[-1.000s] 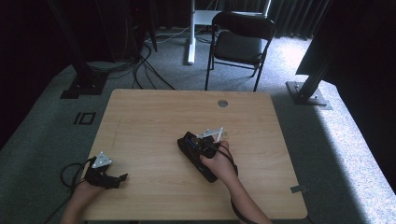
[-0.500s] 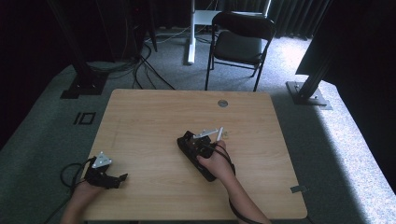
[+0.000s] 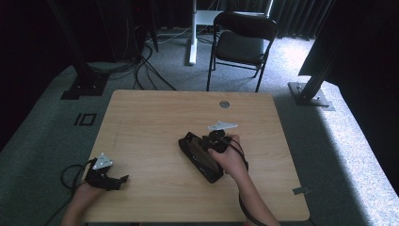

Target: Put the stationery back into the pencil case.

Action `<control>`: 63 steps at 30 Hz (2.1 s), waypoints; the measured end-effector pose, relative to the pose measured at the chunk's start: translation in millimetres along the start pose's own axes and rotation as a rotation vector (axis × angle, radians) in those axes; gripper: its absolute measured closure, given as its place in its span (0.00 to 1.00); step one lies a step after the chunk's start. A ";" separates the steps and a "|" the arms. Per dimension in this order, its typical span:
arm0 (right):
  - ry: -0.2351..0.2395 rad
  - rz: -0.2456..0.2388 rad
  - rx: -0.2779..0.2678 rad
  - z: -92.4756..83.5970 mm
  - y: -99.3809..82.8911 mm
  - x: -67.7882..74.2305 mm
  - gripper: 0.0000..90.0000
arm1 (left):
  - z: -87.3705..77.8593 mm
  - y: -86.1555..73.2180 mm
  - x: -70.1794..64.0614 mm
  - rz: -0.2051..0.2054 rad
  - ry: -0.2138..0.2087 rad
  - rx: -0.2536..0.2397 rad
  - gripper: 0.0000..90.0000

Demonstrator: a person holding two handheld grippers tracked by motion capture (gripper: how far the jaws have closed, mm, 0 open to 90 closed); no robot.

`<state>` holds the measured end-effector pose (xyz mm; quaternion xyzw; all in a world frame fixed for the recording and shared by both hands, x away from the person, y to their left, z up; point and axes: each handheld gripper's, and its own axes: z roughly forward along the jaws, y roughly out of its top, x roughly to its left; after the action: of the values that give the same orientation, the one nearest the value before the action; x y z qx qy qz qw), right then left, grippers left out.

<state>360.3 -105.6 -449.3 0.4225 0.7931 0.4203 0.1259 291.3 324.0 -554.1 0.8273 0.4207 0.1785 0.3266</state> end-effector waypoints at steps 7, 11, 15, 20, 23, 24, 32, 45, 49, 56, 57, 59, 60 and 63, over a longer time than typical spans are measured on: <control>-0.073 0.036 -0.045 -12.5 2.0 -28.7 0.73 | 0.0 0.0 0.0 0.000 0.000 0.000 0.02; -0.122 0.055 -0.045 -11.9 -2.2 -45.3 0.73 | 0.0 0.0 0.0 0.000 0.000 0.000 0.02; -0.179 0.075 -0.036 -5.8 -8.5 -65.3 0.71 | 0.0 0.0 0.0 0.000 0.000 0.000 0.02; -0.218 0.094 -0.037 2.4 -15.3 -80.8 0.69 | 0.0 0.0 0.0 -0.001 0.000 0.000 0.02; -0.236 0.123 -0.036 10.0 -22.0 -91.5 0.69 | 0.0 0.0 0.0 0.000 0.000 0.000 0.02; -0.245 0.132 -0.032 12.6 -24.3 -94.9 0.69 | 0.0 0.0 0.0 0.000 0.000 0.000 0.02; -0.294 0.179 0.003 36.5 -39.4 -114.8 0.66 | 0.0 0.0 0.0 -0.001 0.000 0.000 0.02; -0.308 0.189 0.059 59.4 -48.8 -118.8 0.66 | 0.0 0.0 0.0 0.000 -0.001 0.000 0.02; -0.327 0.186 0.074 61.2 -50.3 -118.2 0.76 | 0.0 0.0 0.0 -0.001 0.000 0.000 0.02; -0.335 0.201 0.059 46.0 -44.8 -119.0 0.76 | 0.0 0.0 0.0 0.000 0.000 0.000 0.02; -0.332 0.196 0.058 43.7 -43.8 -118.2 0.76 | 0.0 0.0 0.0 0.000 0.000 0.000 0.02; -0.326 0.195 0.057 39.7 -42.1 -116.3 0.76 | 0.0 0.0 0.0 0.000 -0.001 0.000 0.02; -0.326 0.195 0.057 39.7 -42.1 -116.3 0.76 | 0.0 0.0 0.0 0.000 -0.001 0.000 0.02; -0.314 0.183 0.053 30.6 -38.2 -111.9 0.76 | 0.0 0.0 0.0 0.000 -0.001 0.000 0.02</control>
<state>424.1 -186.3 -515.0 0.5563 0.7329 0.3378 0.1981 291.3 324.0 -554.0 0.8273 0.4208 0.1782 0.3267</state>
